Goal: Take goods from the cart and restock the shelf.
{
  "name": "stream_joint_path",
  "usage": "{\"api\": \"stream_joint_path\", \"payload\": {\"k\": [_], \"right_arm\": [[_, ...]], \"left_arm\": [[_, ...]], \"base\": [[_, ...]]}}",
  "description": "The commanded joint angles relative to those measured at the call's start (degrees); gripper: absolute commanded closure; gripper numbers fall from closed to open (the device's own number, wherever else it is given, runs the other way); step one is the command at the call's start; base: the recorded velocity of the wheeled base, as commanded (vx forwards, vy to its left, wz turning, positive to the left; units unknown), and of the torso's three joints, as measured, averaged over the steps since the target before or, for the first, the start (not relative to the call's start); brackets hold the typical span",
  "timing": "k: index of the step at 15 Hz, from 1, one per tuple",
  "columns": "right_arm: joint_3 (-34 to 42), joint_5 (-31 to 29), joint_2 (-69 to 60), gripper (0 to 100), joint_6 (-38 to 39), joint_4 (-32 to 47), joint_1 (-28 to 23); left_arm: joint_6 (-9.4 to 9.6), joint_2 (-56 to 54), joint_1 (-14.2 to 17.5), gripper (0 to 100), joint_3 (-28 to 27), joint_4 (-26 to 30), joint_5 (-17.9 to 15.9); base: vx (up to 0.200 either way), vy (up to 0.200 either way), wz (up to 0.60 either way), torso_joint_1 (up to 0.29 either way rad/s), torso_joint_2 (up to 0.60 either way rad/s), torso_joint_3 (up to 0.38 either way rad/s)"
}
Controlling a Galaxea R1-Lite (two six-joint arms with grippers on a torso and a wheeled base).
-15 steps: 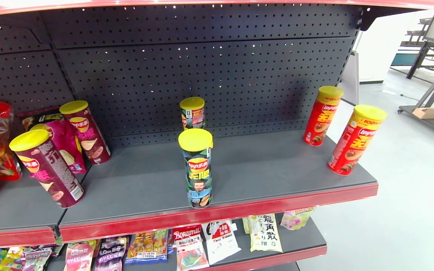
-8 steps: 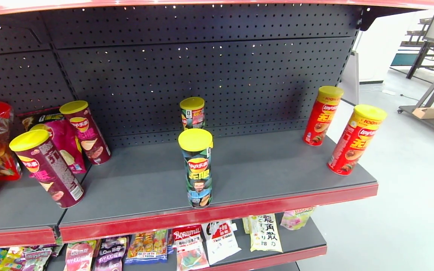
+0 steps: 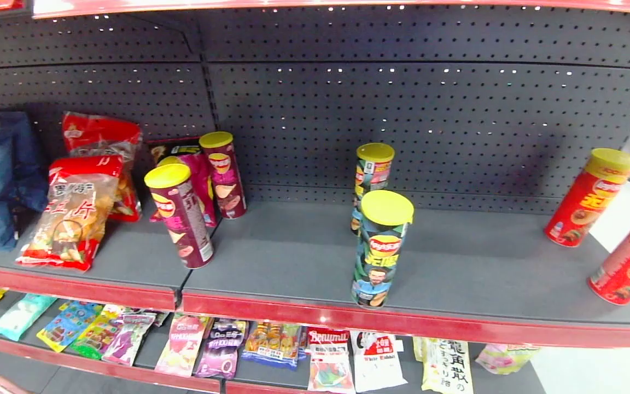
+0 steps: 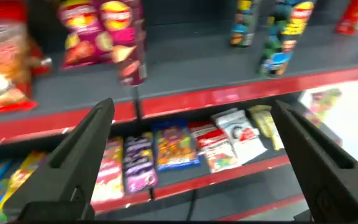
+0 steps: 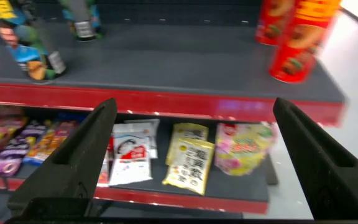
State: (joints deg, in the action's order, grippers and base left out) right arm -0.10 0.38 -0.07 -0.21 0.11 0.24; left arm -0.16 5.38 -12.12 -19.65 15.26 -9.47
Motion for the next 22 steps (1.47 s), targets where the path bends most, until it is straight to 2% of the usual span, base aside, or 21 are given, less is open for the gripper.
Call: {"api": "stream_joint_path", "payload": {"k": [1,3,4,5,6,7,9,10,12,14,15,16,17,18,19,22], "right_arm": [[0.01,-0.03,0.07,0,0.03,-0.02,-0.07],[0.01,0.06,0.07,0,-0.32,-0.02,0.02],[0.01,0.06,0.07,0,-0.41,-0.02,0.02],[0.01,0.94,0.07,0,-0.23,-0.02,0.02],[0.01,3.40,0.07,0,-0.50,0.07,0.02],[-0.08,3.40,0.07,0,-0.67,0.07,0.02],[0.01,3.49,0.07,0,-0.76,-0.11,0.02],[0.01,3.49,0.07,0,-0.76,-0.02,0.02],[0.01,3.40,0.07,0,-0.76,-0.02,0.02],[0.01,3.40,0.07,0,-0.58,0.07,0.02],[0.01,3.40,0.07,0,-0.58,0.07,0.02],[0.01,3.40,0.07,0,-0.50,0.07,0.02],[0.01,3.40,0.07,0,-0.41,-0.02,0.02],[0.01,3.40,0.07,0,-0.41,0.07,0.02],[0.01,3.40,0.07,0,-0.50,0.07,0.02],[0.01,3.49,0.07,0,-0.94,-0.02,0.02]], "left_arm": [[-0.02,0.34,-0.01,0,0.67,-0.06,0.16],[0.33,0.34,-0.01,0,1.46,-0.23,0.16],[1.48,0.34,-0.01,0,2.60,-0.32,0.95],[1.65,0.34,-0.01,0,3.39,-0.50,2.35],[1.48,0.34,-0.01,0,4.80,-0.58,4.99],[1.30,0.34,-0.01,0,6.64,-1.20,8.33],[1.30,0.34,-0.01,0,10.60,-7.35,12.55],[1.39,1.30,0.78,0,10.25,-8.14,15.27],[0.86,4.56,5.09,0,8.05,-8.06,16.33],[1.04,-0.89,11.24,0,10.51,-5.51,16.85],[1.04,-2.56,12.64,0,10.77,-4.28,16.85],[0.42,-4.85,12.56,0,12.09,-1.82,17.73],[-0.28,-5.11,12.38,0,13.50,-4.54,15.01],[-0.72,-5.11,12.38,0,16.05,-9.99,7.27],[0.86,-5.20,12.38,0,19.65,-15.61,3.76],[0.86,-5.20,12.29,0,19.48,-14.74,4.11]], "base": [[0.000,0.000,0.00,0.000,0.00,0.000],[0.000,0.000,0.00,0.000,0.00,0.000],[0.000,0.000,0.00,0.000,0.00,0.000],[0.000,0.000,0.00,0.000,0.00,0.000],[0.000,0.000,0.00,0.000,0.00,0.000],[0.000,0.000,0.00,0.000,0.00,0.000],[0.000,0.000,0.00,0.000,0.00,0.000],[0.000,0.000,0.00,0.000,0.00,0.000],[0.000,0.000,0.00,0.000,0.00,0.000],[0.000,0.000,0.00,0.000,0.00,0.000],[0.000,0.000,0.00,0.000,0.00,0.000],[0.000,0.000,0.00,0.000,0.00,0.000],[0.000,0.000,0.00,0.000,0.00,0.000],[0.000,0.000,0.00,0.000,0.00,0.000],[0.000,0.000,0.00,0.000,0.00,0.000],[0.000,0.000,0.00,0.000,0.00,0.000]]}}
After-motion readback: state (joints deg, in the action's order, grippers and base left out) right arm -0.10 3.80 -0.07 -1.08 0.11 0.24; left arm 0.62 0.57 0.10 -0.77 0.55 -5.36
